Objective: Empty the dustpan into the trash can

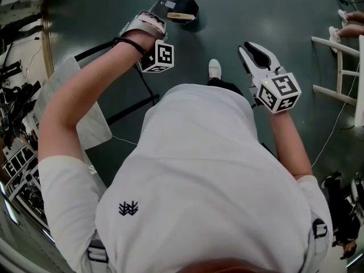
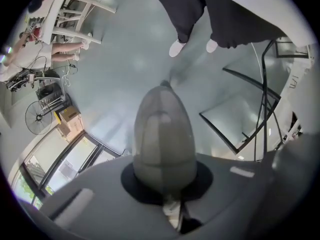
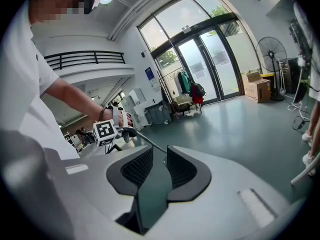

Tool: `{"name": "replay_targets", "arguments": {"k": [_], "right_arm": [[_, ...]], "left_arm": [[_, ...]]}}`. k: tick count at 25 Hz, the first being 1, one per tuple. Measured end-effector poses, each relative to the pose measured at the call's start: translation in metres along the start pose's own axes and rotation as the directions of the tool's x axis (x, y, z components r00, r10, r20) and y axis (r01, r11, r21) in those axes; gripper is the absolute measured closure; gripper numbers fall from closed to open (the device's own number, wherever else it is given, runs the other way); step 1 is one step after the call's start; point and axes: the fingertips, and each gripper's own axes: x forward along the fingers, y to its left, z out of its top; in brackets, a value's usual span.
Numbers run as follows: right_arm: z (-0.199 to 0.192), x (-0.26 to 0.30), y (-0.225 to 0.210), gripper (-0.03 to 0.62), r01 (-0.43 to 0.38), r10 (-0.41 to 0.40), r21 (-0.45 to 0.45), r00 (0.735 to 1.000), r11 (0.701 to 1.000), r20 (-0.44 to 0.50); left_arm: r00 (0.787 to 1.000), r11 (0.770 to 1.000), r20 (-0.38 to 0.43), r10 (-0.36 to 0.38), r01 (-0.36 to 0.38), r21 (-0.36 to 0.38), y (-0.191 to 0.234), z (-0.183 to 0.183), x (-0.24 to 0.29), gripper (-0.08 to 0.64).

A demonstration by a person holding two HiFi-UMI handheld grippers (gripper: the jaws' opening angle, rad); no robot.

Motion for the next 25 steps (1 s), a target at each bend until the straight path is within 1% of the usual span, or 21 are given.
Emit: {"name": "replay_targets", "arguments": {"k": [3, 10, 12, 15, 20, 22, 25], "right_arm": [[-0.003, 0.000, -0.003, 0.517, -0.007, 0.007, -0.002, 1.000, 1.000, -0.005], [-0.003, 0.001, -0.004, 0.517, -0.017, 0.017, -0.003, 1.000, 1.000, 0.000], [-0.002, 0.002, -0.004, 0.517, -0.020, 0.020, -0.004, 1.000, 1.000, 0.002], [-0.003, 0.004, -0.002, 0.517, -0.031, 0.031, -0.010, 1.000, 0.999, -0.002], [0.003, 0.015, 0.009, 0.517, -0.060, 0.059, -0.031, 0.998, 0.998, -0.016], [0.007, 0.020, 0.015, 0.517, -0.074, 0.073, -0.044, 0.997, 0.996, -0.023], [0.013, 0.026, 0.022, 0.517, -0.103, 0.100, -0.078, 0.994, 0.992, -0.042]], "left_arm": [[0.999, 1.000, -0.042, 0.003, -0.004, -0.010, 0.003, -0.013, 0.008, 0.505], [0.995, 1.000, -0.102, -0.001, 0.001, -0.003, 0.018, -0.039, 0.015, 0.505], [0.993, 1.000, -0.116, -0.010, 0.008, -0.023, 0.020, -0.049, 0.014, 0.505], [0.992, 0.995, -0.115, -0.047, 0.037, -0.088, 0.015, -0.062, 0.012, 0.505], [0.989, 0.978, -0.111, -0.096, 0.073, -0.197, -0.006, -0.087, 0.006, 0.505], [0.986, 0.966, -0.118, -0.118, 0.087, -0.242, -0.018, -0.099, 0.005, 0.505], [0.979, 0.938, -0.130, -0.155, 0.104, -0.330, -0.036, -0.114, 0.000, 0.505]]}}
